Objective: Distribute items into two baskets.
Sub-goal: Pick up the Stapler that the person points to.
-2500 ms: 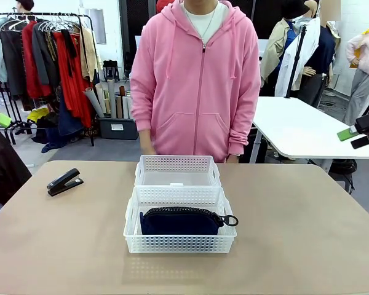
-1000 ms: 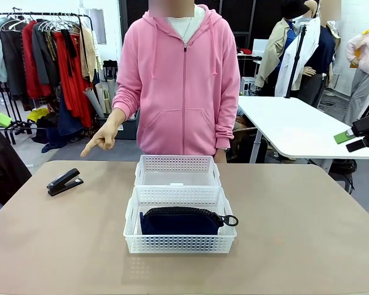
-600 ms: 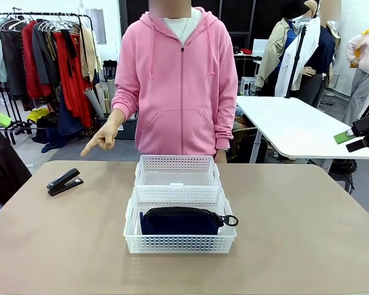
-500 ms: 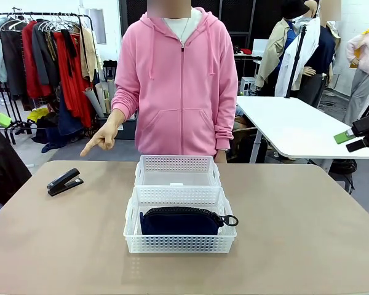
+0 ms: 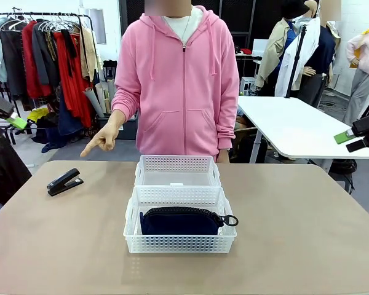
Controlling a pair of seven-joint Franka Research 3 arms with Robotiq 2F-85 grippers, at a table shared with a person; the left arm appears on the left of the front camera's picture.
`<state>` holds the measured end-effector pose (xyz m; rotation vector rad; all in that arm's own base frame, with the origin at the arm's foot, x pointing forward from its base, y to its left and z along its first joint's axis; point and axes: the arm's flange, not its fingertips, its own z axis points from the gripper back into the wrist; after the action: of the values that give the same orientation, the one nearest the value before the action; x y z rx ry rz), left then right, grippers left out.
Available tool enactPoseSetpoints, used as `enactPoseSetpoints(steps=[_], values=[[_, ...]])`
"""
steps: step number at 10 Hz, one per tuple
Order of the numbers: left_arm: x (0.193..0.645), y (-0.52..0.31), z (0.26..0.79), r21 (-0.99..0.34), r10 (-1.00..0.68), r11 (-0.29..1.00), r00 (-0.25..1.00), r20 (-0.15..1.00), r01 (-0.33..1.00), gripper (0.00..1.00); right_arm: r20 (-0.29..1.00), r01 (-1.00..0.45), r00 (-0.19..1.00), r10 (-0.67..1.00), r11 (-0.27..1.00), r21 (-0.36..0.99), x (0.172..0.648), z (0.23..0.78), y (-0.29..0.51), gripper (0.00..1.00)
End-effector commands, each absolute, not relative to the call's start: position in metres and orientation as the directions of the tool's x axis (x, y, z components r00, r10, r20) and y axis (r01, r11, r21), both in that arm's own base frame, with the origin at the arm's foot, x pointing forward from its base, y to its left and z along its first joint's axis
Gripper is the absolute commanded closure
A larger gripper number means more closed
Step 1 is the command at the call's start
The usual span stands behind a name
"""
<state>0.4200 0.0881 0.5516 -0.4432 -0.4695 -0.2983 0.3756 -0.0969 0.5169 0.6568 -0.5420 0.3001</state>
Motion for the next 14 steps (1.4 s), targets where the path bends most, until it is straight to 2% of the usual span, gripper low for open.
enactPoseSetpoints(steps=[1,4,8,13,14], values=[[0.463,0.094,0.547,-0.277,-0.241,0.88,0.866,0.438,0.385,0.0,0.567,-0.432,0.818,0.094,0.751,0.499,0.376,0.518,-0.096,0.0],[0.515,0.094,0.528,-0.262,-0.286,0.886,0.895,0.342,0.383,0.0,0.567,-0.432,0.818,0.094,0.751,0.499,0.376,0.518,-0.096,0.0],[0.576,0.081,0.508,-0.228,-0.425,0.839,0.858,0.289,0.493,0.0,0.567,-0.432,0.818,0.094,0.751,0.499,0.376,0.518,-0.096,0.0],[0.606,0.07,0.468,-0.101,-0.617,0.768,0.772,0.149,0.633,0.0,0.567,-0.432,0.818,0.094,0.751,0.499,0.376,0.518,-0.096,0.0],[0.61,0.066,0.46,-0.099,-0.647,0.743,0.748,0.149,0.662,0.0,0.567,-0.432,0.818,0.094,0.751,0.499,0.376,0.518,-0.096,0.0]])
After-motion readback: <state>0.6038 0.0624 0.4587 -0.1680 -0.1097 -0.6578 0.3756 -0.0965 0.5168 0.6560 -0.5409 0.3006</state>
